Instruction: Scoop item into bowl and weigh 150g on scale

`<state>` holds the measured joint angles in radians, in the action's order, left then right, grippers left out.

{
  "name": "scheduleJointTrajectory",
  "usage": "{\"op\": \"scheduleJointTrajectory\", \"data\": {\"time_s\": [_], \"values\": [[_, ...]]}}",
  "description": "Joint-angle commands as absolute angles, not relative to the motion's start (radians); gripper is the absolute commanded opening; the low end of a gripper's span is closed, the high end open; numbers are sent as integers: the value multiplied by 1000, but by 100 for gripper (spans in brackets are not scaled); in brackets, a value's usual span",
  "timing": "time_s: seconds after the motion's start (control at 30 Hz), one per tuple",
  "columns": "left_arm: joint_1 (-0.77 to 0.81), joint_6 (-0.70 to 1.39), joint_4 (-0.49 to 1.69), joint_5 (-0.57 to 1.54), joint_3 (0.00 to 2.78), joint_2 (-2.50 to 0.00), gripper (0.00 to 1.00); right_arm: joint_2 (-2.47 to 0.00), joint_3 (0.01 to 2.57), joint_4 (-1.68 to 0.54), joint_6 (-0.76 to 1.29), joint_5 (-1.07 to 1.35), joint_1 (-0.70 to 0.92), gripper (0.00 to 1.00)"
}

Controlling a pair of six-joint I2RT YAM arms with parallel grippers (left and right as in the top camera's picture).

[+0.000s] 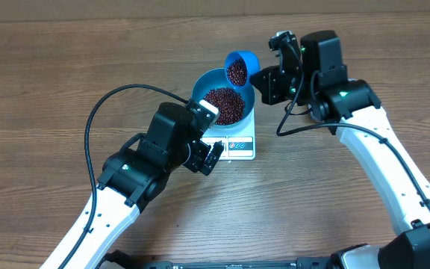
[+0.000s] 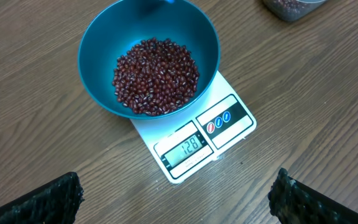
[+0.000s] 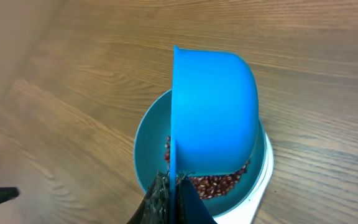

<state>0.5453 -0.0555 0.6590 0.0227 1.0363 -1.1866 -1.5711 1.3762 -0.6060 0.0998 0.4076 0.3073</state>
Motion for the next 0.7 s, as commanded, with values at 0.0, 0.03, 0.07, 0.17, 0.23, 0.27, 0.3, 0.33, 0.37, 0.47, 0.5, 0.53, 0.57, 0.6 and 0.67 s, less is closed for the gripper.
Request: {"op": "scheduleJointTrajectory", "data": {"time_s": [0.0, 0.03, 0.07, 0.17, 0.23, 0.27, 0.3, 0.33, 0.37, 0.47, 0.5, 0.53, 0.57, 0.6, 0.67], "values": [[543, -64, 657, 23, 1039, -1173, 100, -1568, 1395, -595, 78, 301, 338, 4], [543, -64, 657, 23, 1039, -1173, 100, -1568, 1395, -595, 78, 288, 343, 4], [543, -64, 657, 23, 1039, -1173, 100, -1568, 1395, -595, 77, 279, 347, 4], [543, -64, 657, 23, 1039, -1173, 100, -1568, 1395, -594, 74, 263, 356, 4], [543, -64, 657, 23, 1039, -1173, 99, -1568, 1395, -594, 70, 262, 360, 4], [543, -64, 657, 23, 1039, -1173, 99, -1568, 1395, -594, 70, 262, 361, 4], [543, -64, 657, 23, 1039, -1173, 100, -1568, 1395, -593, 70, 262, 361, 4], [543, -64, 657, 23, 1039, -1173, 100, -1568, 1395, -593, 70, 262, 361, 4], [543, -64, 657, 23, 1039, -1173, 100, -1568, 1395, -592, 70, 261, 361, 4], [543, -64, 657, 23, 1039, -1173, 100, -1568, 1395, -591, 70, 262, 361, 4], [543, -64, 657, 23, 1039, -1173, 99, -1568, 1395, -592, 70, 262, 361, 4], [543, -64, 657, 23, 1039, -1173, 100, -1568, 1395, -592, 70, 262, 361, 4], [543, -64, 657, 23, 1039, -1173, 100, -1568, 1395, -592, 70, 262, 361, 4], [543, -64, 657, 23, 1039, -1173, 99, -1568, 1395, -592, 70, 262, 361, 4], [543, -64, 657, 23, 1039, -1173, 100, -1568, 1395, -592, 70, 262, 361, 4]]}}
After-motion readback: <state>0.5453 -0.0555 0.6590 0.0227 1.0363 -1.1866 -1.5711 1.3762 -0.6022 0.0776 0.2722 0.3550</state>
